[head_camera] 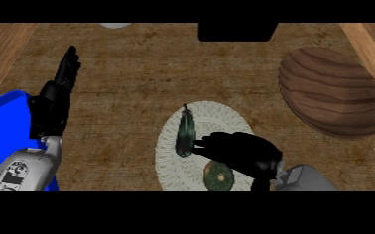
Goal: Pick the squash from the placemat and place it in the bowl
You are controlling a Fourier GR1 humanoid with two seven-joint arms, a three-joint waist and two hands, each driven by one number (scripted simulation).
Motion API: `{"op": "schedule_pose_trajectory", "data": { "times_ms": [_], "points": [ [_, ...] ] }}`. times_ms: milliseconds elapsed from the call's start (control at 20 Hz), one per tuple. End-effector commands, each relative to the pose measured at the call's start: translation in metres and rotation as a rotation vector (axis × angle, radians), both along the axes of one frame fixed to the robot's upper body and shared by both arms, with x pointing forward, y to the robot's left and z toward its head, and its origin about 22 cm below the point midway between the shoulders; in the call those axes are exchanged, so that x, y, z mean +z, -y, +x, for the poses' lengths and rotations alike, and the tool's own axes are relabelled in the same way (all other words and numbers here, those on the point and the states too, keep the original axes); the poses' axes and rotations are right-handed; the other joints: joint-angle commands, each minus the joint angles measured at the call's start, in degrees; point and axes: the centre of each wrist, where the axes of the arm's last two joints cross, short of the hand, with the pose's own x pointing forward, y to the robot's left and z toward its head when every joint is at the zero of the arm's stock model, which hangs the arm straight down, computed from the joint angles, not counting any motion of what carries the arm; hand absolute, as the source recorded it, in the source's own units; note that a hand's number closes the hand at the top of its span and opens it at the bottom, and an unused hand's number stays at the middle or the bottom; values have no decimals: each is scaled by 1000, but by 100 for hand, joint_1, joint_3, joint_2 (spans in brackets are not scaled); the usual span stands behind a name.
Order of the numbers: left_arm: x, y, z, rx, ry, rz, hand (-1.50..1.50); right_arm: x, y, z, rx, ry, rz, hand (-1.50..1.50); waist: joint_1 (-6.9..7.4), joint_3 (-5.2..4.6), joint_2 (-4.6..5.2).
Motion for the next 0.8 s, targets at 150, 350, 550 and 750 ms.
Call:
{"op": "schedule_pose_trajectory", "data": {
  "times_ms": [150,350,550,750],
  "points": [
    [11,4,2,-2,-17,-10,0,-32,-10,6,5,-10,-17,-150,7,2,2],
    [-4,-16,-2,7,-1,0,0,-30,-24,21,9,-23,-22,-150,10,0,4],
    [7,8,1,-1,0,0,0,-40,-22,9,11,-27,-29,-150,-6,1,-1],
    [16,-14,-5,2,-6,-3,0,-60,-40,-2,111,82,-36,150,19,2,-1]
  ]
}}
